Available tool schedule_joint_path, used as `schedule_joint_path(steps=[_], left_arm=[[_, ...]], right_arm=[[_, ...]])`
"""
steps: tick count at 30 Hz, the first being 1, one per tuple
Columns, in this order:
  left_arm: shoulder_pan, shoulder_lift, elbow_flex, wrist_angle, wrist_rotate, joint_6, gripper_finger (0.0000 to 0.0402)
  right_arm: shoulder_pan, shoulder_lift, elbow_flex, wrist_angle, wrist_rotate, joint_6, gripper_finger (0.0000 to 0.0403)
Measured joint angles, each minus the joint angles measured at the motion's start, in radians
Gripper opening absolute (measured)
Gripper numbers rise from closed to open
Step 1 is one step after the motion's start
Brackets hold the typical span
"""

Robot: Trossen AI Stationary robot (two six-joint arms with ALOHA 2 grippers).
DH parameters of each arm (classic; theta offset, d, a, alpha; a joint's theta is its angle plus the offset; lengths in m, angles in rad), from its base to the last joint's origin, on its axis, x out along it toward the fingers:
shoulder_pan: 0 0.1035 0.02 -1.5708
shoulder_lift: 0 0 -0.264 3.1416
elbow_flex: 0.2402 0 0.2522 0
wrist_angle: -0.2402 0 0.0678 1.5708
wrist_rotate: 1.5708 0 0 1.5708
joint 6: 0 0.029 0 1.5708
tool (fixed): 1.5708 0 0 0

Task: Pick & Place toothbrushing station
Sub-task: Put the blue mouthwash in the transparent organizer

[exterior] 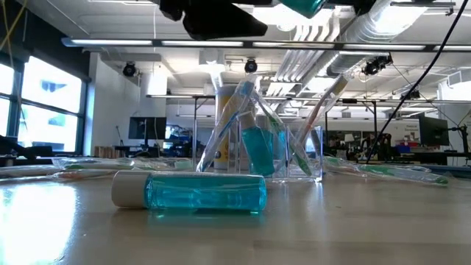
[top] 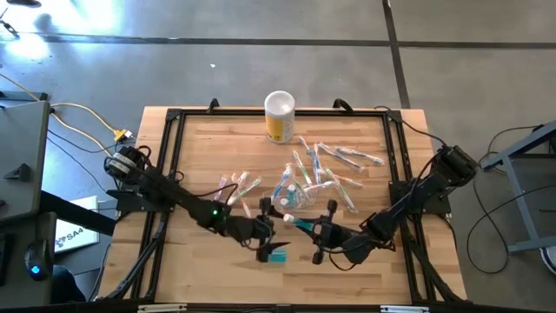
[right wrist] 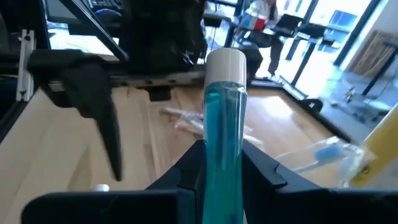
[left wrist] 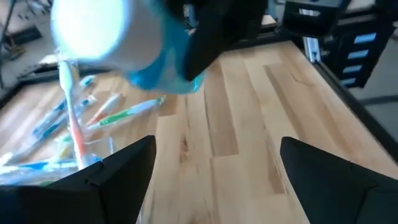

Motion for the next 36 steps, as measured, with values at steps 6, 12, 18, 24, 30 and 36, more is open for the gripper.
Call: schedule_joint_path(steps=[6,12,18,24,30,36], left_arm=[[0.017,0.0,0.0,0.127,0.003,0.033,0.0338],[0.014,0.0,0.0,0.245,0.03,0.139,0.0338],[0.023,0.001,0.0,0.259,0.02,0.173,0.0338],[0.023,0.001,0.0,0.259,0.019,0.185,0.0338],[0.021,0.002,0.0,0.259,0.058,0.161,0.0338],[0.021,0.002,0.0,0.265,0.082,0.15,0.0338]], right_arm=[[0.019,-0.011,0.001,0.037,0.016,-0.071,0.0058],[0.018,-0.011,0.0,0.034,0.014,-0.082,0.0059],[0.018,-0.011,0.0,0.037,0.014,-0.098,0.0059],[0.016,-0.011,0.0,0.037,0.015,-0.106,0.0059],[0.015,-0.011,0.0,0.037,0.013,-0.106,0.0059],[0.015,-0.011,0.0,0.037,0.012,-0.106,0.0059]])
